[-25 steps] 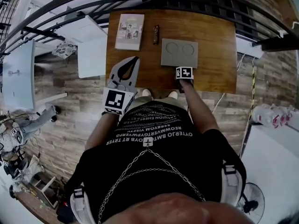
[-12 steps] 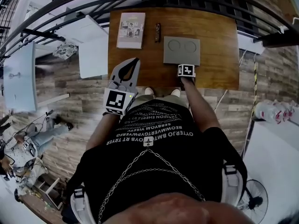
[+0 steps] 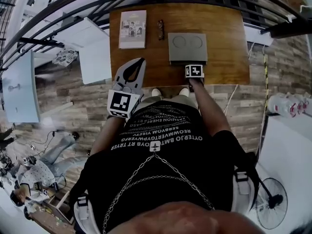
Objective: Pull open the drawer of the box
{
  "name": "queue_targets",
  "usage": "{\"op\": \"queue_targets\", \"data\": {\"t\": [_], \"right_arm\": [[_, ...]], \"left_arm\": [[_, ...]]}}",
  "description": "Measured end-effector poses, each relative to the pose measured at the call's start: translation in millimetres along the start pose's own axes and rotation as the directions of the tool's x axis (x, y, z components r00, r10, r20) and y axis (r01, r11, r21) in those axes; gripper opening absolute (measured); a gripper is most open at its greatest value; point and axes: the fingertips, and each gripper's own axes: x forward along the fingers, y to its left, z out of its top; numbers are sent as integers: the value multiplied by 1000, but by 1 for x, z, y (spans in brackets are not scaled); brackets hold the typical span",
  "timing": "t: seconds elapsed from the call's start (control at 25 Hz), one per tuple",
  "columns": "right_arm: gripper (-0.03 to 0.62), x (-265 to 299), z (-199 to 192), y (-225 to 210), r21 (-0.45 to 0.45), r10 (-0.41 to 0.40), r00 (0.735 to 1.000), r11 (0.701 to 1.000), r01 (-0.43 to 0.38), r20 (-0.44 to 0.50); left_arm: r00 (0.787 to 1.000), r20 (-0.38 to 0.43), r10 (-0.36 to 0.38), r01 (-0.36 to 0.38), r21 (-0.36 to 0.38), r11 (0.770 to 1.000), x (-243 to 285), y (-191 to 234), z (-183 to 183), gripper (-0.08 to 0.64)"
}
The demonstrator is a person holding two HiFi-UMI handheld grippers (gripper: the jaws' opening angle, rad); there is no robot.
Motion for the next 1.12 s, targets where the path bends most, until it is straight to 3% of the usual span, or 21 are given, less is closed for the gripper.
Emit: {"op": "queue_targets", "data": {"t": [1.12], "right_arm": [[176,-10,-42,5,6,21,1000,1000,-20,-20]], "left_arm": [[996,6,-86,86,12,996,7,-11,-3,6]]}}
